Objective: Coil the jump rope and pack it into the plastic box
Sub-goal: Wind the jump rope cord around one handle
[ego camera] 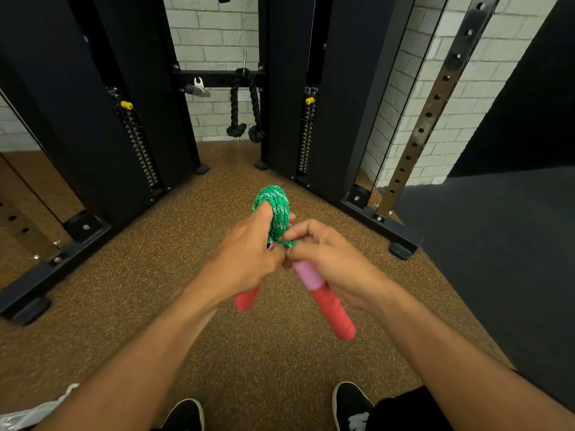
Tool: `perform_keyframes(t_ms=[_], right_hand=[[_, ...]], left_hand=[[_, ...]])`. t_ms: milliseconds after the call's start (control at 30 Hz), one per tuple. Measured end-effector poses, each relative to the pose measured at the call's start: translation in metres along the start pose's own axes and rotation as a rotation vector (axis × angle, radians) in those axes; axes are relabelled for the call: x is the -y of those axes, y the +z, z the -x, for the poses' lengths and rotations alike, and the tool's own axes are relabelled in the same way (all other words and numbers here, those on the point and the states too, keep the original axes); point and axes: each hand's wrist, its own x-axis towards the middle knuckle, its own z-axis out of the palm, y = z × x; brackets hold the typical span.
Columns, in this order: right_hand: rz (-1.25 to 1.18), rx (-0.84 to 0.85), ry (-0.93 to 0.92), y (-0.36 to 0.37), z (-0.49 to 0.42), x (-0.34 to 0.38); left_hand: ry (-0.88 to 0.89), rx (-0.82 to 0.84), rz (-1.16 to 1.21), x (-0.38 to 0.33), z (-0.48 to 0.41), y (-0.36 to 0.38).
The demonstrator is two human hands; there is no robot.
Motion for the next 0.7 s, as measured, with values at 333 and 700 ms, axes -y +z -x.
perform_keyframes(t_ms=[333,700], right_hand=[[-0.372,-0.047,0.108,-0.004,0.001,0.014],[-0.094,-0.024,-0.122,-0.003,-0.001,0.009]], left_hand=[[0.097,-0.216,-0.279,-0.004,0.007,0.010],[0.229,-0.262,-0.360,-0.004,0.006,0.007]])
